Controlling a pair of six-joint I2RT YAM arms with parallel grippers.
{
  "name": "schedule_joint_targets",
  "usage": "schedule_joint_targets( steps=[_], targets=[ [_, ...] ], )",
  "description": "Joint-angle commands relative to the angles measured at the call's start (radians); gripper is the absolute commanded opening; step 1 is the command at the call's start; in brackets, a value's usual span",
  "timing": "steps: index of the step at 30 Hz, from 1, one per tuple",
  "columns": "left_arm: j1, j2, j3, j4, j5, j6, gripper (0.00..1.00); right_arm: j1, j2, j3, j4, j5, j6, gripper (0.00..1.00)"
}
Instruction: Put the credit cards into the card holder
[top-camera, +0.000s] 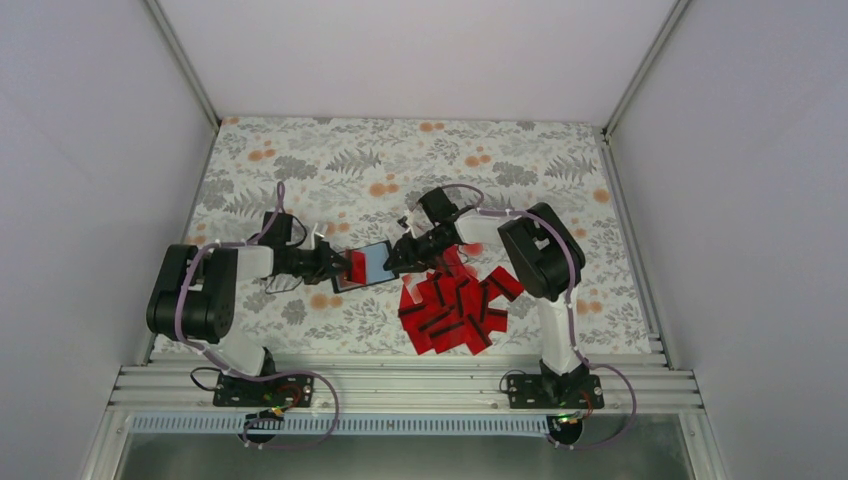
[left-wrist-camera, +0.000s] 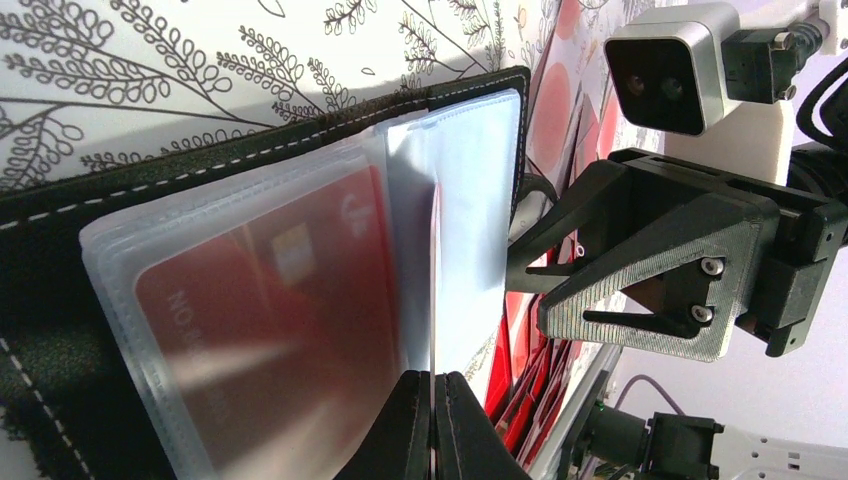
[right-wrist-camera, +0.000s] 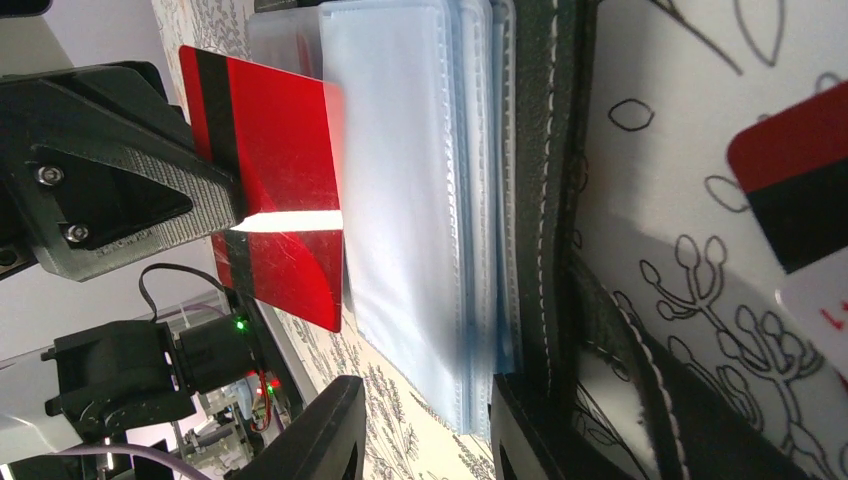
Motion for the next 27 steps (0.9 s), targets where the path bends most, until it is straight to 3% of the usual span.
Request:
schedule_joint_targets(
  steps=[1, 27],
  targets=[
    [-0.003, 0.017, 0.009, 0.041, 0.002, 0.016, 0.02, 0.022, 0.021, -0.03, -0.065, 0.075, 0.001, 0.33],
    [-0.005, 0.065, 0.016, 0.125, 0.005, -0.037, 0.02, 0.059, -0.005, -0.07, -0.056, 0.082, 0.027, 0.3]
  ],
)
